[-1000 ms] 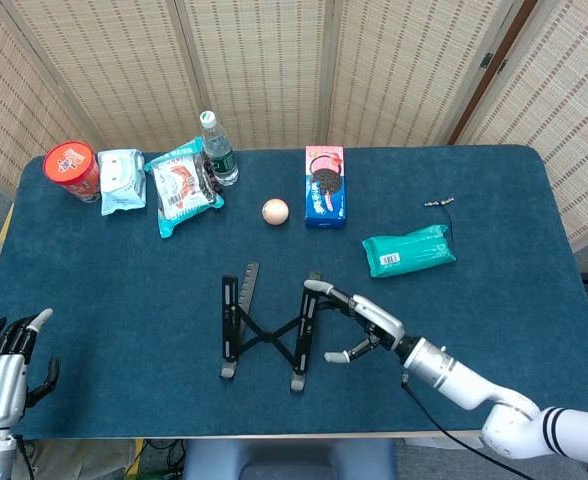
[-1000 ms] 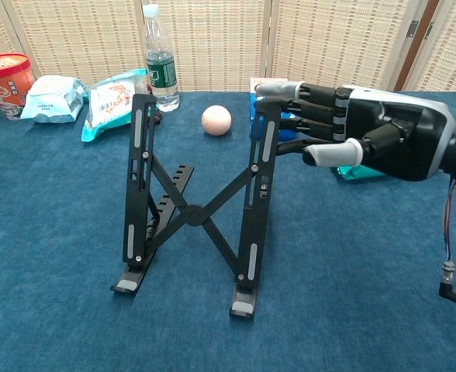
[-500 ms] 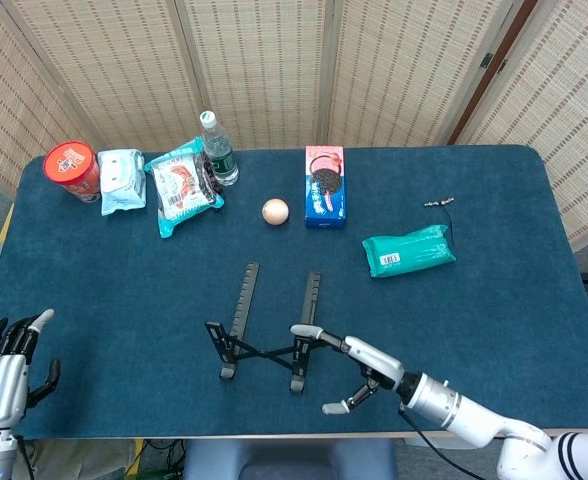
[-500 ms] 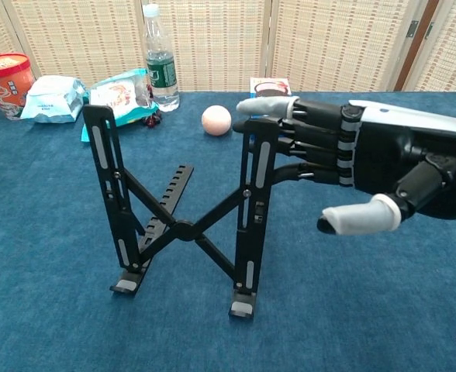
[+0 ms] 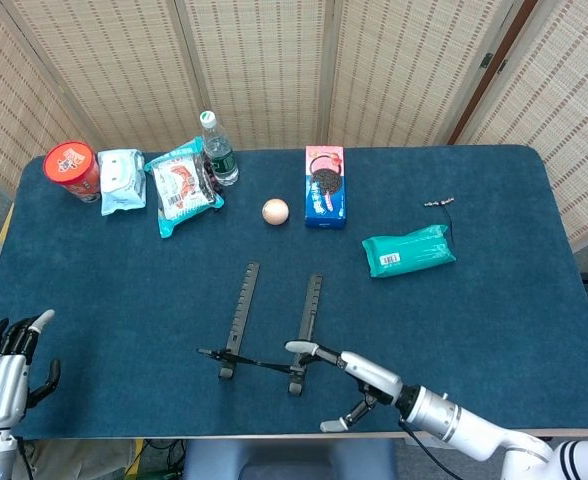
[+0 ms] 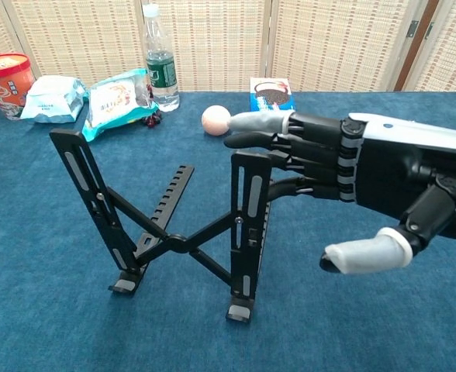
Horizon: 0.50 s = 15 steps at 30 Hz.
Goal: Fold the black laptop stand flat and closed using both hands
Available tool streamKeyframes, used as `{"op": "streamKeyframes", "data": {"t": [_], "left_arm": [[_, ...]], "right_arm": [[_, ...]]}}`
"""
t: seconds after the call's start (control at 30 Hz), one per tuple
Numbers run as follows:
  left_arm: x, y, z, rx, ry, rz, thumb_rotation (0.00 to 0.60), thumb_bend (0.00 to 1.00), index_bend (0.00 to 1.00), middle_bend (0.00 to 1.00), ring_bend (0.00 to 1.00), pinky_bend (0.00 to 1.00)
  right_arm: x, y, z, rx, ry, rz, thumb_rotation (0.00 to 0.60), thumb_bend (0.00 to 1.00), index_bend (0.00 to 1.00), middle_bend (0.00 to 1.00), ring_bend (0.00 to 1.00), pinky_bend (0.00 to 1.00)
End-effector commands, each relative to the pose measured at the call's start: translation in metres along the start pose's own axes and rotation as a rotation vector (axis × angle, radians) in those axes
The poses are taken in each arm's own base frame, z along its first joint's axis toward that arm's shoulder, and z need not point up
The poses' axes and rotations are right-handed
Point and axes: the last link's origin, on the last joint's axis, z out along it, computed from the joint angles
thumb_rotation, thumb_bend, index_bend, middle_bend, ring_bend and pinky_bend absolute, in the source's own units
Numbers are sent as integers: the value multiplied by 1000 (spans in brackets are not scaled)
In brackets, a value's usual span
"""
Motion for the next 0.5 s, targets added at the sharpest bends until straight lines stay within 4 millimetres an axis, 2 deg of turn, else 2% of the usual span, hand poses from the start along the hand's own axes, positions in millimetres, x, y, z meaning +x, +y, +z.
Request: {"op": "streamKeyframes", "data": {"t": [0.03,0.5], "left_arm": [[-1,0,1,-2,-2,0,600,463,125,175,134,0],[0,0,-1,2,-1,3,600,463,125,175,134,0]], "right_arm": [[4,3,0,-14,28,-14,600,68,0,71,0,156],[-2,26,19,-38,19,67,600,68,0,71,0,143]]}}
